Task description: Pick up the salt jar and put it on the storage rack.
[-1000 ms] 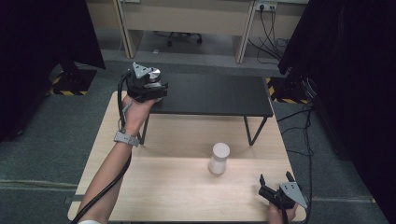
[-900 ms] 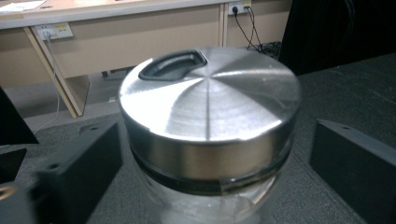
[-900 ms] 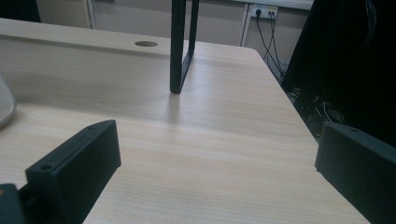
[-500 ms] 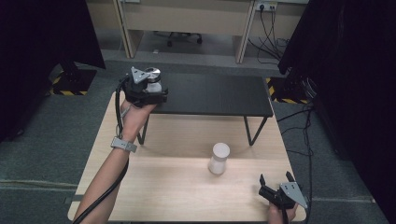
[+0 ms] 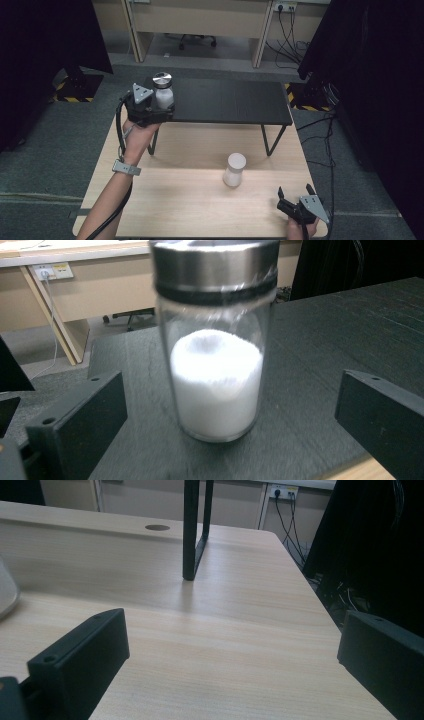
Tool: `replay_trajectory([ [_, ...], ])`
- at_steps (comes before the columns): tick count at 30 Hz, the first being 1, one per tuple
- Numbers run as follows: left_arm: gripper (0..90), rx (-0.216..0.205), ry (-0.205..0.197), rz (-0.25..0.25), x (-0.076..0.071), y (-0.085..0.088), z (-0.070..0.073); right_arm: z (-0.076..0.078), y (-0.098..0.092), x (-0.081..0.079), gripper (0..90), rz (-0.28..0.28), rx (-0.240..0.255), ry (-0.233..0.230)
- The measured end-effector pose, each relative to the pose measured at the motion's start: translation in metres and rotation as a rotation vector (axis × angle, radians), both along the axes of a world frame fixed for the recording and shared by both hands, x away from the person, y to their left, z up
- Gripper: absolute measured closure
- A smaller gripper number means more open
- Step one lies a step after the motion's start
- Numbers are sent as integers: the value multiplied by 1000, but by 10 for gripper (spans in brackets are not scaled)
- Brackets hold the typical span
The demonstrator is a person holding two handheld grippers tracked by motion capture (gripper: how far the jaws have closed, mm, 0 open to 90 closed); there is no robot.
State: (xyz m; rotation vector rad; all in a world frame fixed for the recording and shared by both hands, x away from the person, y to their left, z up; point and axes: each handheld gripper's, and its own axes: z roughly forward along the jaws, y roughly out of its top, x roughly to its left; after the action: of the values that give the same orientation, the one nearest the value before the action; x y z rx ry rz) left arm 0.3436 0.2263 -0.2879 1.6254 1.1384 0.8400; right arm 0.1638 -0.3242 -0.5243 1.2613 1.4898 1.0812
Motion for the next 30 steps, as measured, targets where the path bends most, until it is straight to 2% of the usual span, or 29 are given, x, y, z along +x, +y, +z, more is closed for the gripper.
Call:
replay_trajectory([
  [10,0,-33,-14,33,-30,18,-18,0,-1,0,3,9,-5,2],
  [16,0,-17,-23,32,-46,24,-34,0,-1,0,3,11,-5,2],
  [21,0,-1,-11,32,-58,26,-50,0,-1,0,3,13,-5,3],
  [25,0,-20,0,36,-66,31,-63,1,-1,1,3,15,-9,5],
  [30,0,-25,4,46,-77,34,-78,1,-1,1,3,15,-9,6],
])
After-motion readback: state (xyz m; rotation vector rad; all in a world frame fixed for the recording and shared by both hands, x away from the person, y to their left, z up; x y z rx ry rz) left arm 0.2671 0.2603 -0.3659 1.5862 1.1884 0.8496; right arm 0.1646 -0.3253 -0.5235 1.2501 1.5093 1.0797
